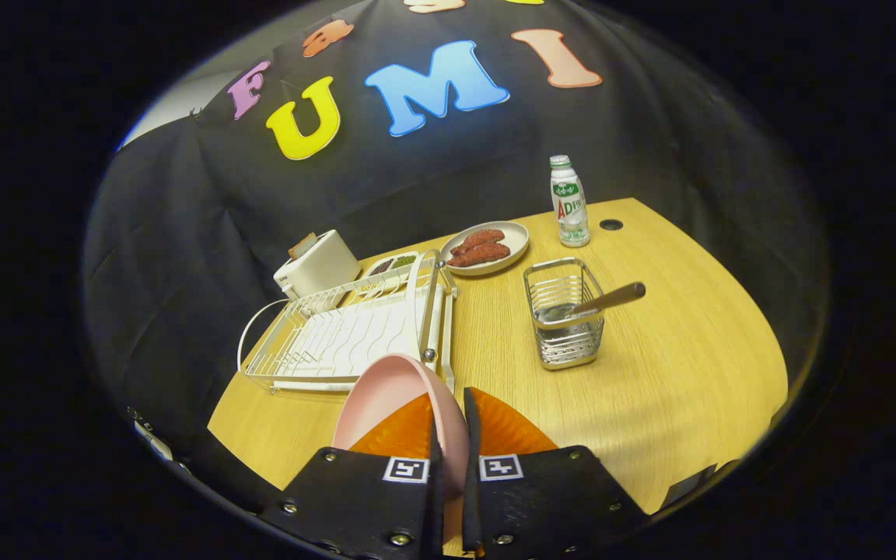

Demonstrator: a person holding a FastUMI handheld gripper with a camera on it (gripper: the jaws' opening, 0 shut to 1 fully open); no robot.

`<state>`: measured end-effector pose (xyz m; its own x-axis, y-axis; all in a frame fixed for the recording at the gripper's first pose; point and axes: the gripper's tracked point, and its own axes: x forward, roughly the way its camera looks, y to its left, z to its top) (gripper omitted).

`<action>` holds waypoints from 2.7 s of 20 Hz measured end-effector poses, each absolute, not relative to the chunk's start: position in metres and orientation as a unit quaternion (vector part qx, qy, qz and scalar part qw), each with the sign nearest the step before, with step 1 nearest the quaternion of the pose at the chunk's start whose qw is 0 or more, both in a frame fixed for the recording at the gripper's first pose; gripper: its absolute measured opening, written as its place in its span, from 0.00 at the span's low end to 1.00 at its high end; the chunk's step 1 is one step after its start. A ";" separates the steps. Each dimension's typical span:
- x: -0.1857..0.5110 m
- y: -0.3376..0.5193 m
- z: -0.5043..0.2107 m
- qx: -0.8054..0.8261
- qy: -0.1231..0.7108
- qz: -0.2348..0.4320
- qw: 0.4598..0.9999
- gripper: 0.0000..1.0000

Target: Take the plate from the dish rack, then take the spoon from the basket and place it into the plate.

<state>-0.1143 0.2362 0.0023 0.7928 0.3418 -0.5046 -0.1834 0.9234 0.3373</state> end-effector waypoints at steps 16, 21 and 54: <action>-0.101 0.208 -0.034 0.112 0.307 0.133 0.936 0.40; -0.104 0.171 0.027 0.045 0.204 0.113 0.971 0.40; 0.011 0.120 0.042 0.020 0.039 0.115 0.992 0.10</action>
<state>0.0115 0.1197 0.0420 0.9707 0.2293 -0.0723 -0.2263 0.9729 0.0479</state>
